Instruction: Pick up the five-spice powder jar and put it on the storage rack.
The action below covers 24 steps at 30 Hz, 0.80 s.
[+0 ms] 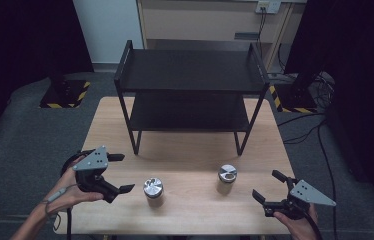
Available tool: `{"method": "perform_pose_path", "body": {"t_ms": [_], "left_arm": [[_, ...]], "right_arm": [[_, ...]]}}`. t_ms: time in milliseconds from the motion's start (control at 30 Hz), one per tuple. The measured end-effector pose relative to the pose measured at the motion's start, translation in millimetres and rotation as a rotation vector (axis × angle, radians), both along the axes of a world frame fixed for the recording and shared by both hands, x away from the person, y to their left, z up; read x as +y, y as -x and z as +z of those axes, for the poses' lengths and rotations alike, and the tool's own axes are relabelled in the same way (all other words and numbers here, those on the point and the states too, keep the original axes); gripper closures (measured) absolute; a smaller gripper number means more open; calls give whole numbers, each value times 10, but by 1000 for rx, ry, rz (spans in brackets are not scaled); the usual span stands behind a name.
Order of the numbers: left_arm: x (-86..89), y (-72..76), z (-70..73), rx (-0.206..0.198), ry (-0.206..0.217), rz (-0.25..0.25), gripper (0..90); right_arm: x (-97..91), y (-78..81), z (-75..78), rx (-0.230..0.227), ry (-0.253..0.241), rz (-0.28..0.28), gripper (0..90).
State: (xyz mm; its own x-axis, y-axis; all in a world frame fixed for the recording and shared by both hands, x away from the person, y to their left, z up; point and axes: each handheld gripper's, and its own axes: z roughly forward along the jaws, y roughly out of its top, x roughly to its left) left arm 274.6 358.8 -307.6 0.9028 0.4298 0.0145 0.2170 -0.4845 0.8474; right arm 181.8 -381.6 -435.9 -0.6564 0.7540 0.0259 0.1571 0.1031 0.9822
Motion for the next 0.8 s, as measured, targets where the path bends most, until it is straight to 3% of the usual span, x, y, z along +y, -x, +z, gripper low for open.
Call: {"method": "perform_pose_path", "body": {"t_ms": [233,433,800], "left_arm": [[-92,-113,-102,15,-28,-50,14],[-135,-212,-196,40,-21,-76,28],[-300,-276,-336,38,-56,-109,54]], "right_arm": [[2,7,1,-3,2,-2,21],[2,11,3,-4,2,-3,21],[2,15,1,-7,2,-5,22]]}}
